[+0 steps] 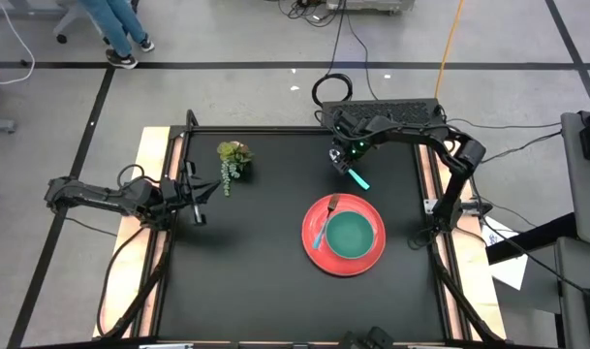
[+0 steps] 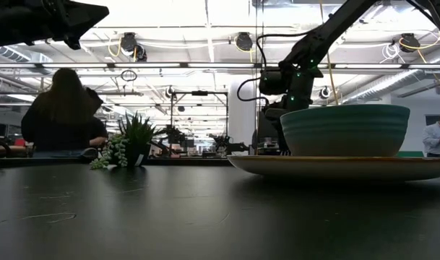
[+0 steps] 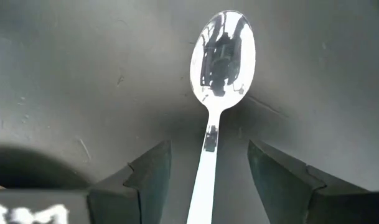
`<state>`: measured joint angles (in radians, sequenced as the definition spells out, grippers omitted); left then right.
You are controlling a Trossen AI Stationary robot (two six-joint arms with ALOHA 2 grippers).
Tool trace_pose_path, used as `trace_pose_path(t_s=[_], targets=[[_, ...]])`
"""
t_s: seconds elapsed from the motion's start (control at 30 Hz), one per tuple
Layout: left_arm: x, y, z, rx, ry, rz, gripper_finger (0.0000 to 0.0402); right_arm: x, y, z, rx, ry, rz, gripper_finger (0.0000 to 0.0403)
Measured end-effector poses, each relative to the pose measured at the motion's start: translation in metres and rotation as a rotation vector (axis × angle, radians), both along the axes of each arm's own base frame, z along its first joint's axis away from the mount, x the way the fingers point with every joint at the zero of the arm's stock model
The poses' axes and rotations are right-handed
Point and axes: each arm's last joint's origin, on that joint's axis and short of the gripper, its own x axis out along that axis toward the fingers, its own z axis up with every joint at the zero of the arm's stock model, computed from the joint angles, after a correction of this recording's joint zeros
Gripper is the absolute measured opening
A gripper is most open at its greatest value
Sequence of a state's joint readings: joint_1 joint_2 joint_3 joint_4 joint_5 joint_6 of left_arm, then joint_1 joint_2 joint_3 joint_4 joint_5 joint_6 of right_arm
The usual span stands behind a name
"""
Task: Set table place
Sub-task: Put the blue spoon into the green bowl
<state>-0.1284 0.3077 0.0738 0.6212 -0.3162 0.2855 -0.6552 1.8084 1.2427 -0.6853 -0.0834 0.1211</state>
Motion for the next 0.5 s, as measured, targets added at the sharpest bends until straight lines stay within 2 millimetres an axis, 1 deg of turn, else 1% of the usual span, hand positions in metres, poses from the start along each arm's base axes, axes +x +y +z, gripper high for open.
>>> trace_pose_path(t_s=[0.27,0.5], targets=[[0.0002,0.0,-0.0004,-0.001,0.004,-0.001,0.0008,0.0016,-0.0005,-0.0092,0.02,0.023,-0.01,0.0205],[0.0002,0.0,-0.0005,-0.001,0.005,-0.001,0.0008,0.0028,-0.0021,-0.0089,0.007,0.009,-0.009,0.0206]])
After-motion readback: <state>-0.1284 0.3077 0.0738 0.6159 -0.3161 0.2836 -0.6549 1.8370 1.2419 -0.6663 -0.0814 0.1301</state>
